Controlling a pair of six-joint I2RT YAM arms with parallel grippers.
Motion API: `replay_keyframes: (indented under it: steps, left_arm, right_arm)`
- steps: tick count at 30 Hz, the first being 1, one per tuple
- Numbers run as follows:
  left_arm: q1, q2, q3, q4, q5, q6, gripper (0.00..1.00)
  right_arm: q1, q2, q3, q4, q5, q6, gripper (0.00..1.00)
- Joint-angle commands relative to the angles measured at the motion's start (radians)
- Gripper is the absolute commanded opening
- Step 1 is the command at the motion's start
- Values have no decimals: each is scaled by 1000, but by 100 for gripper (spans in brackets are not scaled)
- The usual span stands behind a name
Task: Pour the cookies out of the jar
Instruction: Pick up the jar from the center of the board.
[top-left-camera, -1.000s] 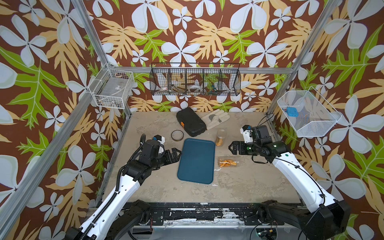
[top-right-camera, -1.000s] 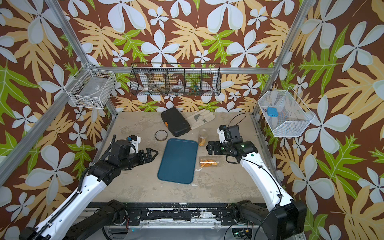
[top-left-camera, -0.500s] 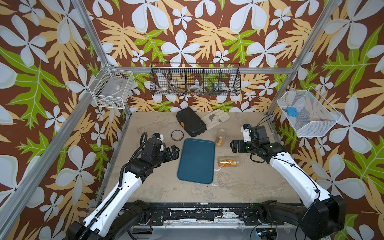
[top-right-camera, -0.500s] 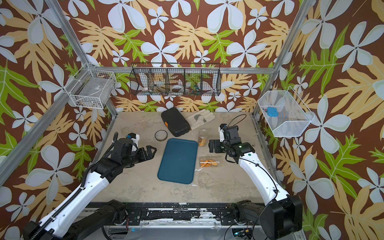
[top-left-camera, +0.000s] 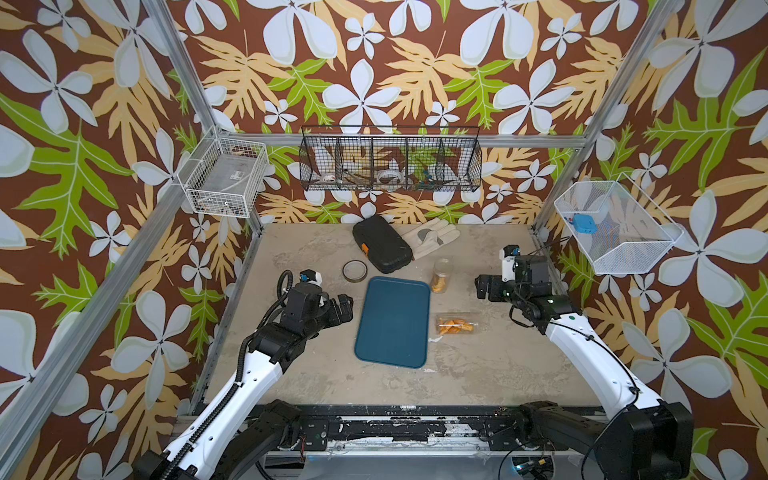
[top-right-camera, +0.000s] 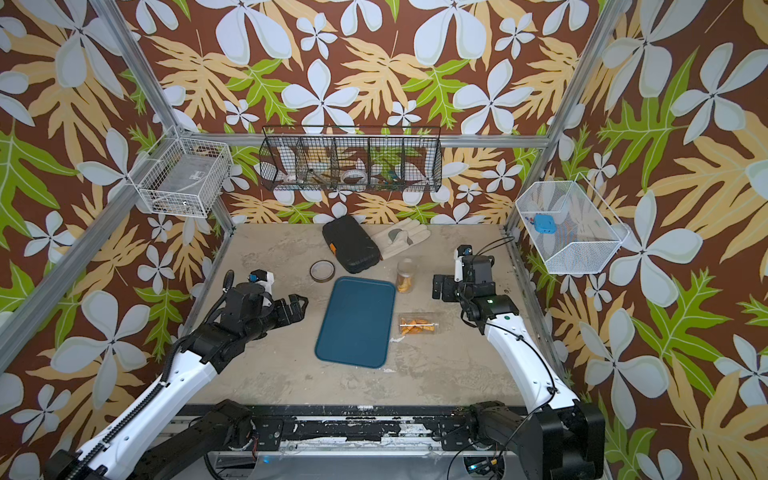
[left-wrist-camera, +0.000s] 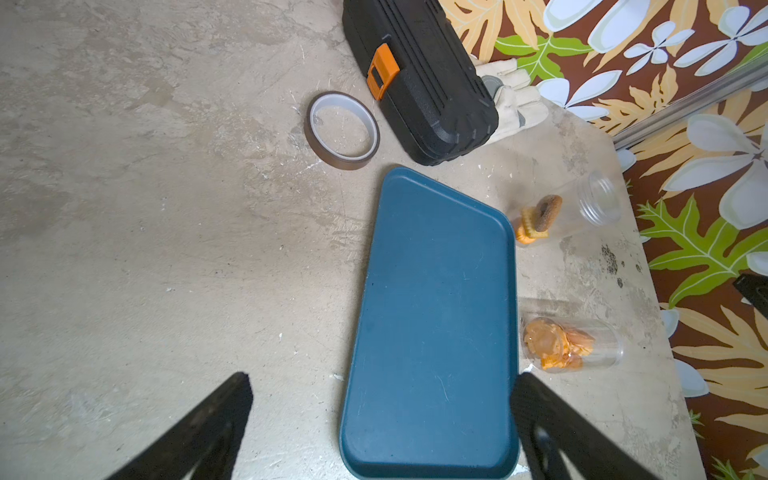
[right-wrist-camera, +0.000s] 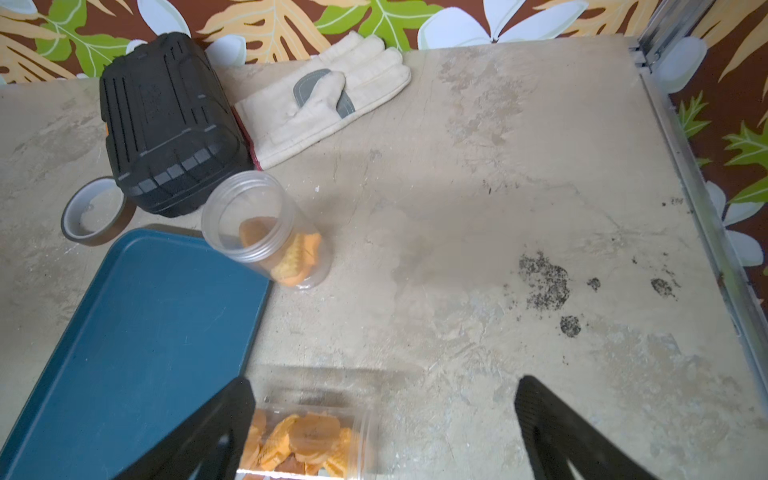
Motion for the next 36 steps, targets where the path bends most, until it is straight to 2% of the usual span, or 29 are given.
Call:
replay_keyframes:
  steps: [1,5,8,14,19,36]
  left_arm:
    - [0,0,-1,19,58,21,100]
    - [0,-7,-8,25,105,25,100]
    - [-1,-11,-12,25,123,25,100]
    - [-1,-31,-29,25,142,20,100]
    - [-1,-56,-50,11,171,6,100]
    - [-1,-86,-73,-13,180,14,100]
  right_arm:
    - [2,13,15,8,-62,25,100]
    - [3,62,51,-9,-154,57,100]
    - [32,124,99,-22,-168,68,100]
    - [148,322,282,-129,-83,40,100]
    - [164,461,410,-217,-3,39,100]
    - [219,676,612,-277,34,-2,100]
